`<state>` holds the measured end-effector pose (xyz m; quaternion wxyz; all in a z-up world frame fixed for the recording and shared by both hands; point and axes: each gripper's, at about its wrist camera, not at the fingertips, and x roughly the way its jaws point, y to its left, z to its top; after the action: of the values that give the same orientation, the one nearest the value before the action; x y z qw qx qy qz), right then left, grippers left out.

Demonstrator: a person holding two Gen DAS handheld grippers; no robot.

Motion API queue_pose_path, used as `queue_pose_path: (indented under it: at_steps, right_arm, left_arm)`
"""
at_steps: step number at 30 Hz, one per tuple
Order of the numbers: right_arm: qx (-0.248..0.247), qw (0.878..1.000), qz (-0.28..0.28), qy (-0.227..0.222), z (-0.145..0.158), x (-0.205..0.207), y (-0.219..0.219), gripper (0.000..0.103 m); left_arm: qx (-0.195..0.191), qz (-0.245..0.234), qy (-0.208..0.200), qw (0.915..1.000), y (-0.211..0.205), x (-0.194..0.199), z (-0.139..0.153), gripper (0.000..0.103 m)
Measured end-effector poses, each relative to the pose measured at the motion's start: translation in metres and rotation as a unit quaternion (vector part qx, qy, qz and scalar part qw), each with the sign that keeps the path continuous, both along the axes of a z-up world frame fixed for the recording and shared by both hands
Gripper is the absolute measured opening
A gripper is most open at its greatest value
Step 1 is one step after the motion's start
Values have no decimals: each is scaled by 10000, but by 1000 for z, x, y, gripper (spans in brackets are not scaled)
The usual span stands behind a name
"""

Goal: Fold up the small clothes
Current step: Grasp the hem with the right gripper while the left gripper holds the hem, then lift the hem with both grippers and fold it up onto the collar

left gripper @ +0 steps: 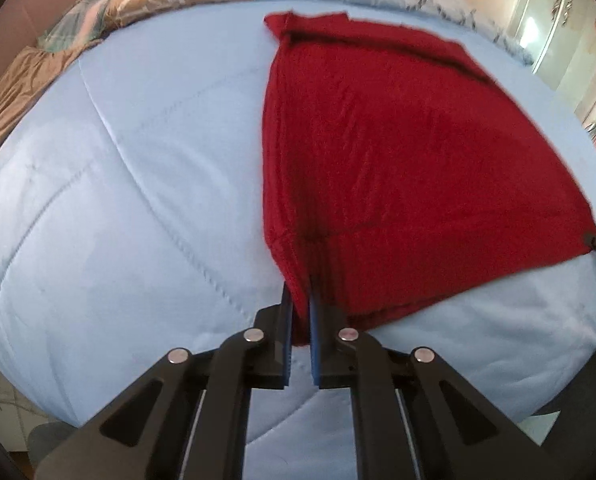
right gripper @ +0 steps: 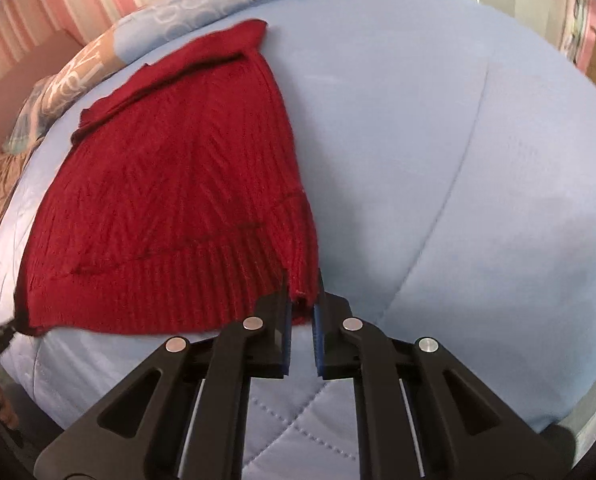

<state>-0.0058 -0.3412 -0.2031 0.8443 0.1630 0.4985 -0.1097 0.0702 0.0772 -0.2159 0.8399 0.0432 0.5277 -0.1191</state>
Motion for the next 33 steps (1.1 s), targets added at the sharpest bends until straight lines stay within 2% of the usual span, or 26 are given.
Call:
queue_pose_path:
  at_steps: [4,9,10,11,12,13,15,19,22,23,24,26,27,29,31,33]
  right_arm:
    - [-92,9999,124,33,3,4,3,9]
    - [107,9993,313,-165,16,-3,-3,14]
    - [130,9992,342,-175,18,-4,-2,20]
    - [106,9990,370,-216,21,-6,-1,36]
    - [44,9989,380,-258,24,-7,1,46]
    - [-18,9988,395,-294,26,-8,3,60]
    - [-102,9985,437,-328,27,-6,7,62]
    - [-53,9990,423,-141,16,1,8,62]
    - [1,9993,364,-98,12,2,7,60]
    - [37,9993,346,-95,11,1,6,55]
    - [81,9993,343,-84,9,1,5,51]
    - [109,9992,384,-57,7,1,5,32]
    - [114,9990,427,-40,7,2,6,30]
    - [58,9986,523,-32,7,3,10,16]
    - [-21,9980,629,-40,8,5,15,10]
    - [-134,9975,685,-85,12,5,18,8]
  left_arm:
    - [46,-57,-27,10000,-3,1,1,7]
    - [-110,-254,-109,9996,3,-7,13,18]
    - [-139,-272,-141,9994,5,-9,17,24]
    - [-230,-308,-156,9991,8,-10,21,32]
    - [-288,-310,-170,9990,10,-12,24,37]
    - [-345,-285,-203,9988,13,-13,26,44]
    - [-395,-231,-173,9988,14,-10,25,48]
    - [-492,-115,49,9987,11,2,11,48]
    - [-593,-2,231,9980,7,8,0,44]
    - [-588,4,234,9980,6,8,-1,33]
    - [-590,-23,239,9980,4,9,-1,28]
    - [-466,-133,179,9987,-4,5,1,14]
    - [-353,-171,132,9991,-7,5,1,11]
    - [-64,-252,-24,9997,-15,3,5,9]
    - [10,-259,-104,9996,-16,2,7,8]
    - [30,-244,-181,9995,-14,2,12,8]
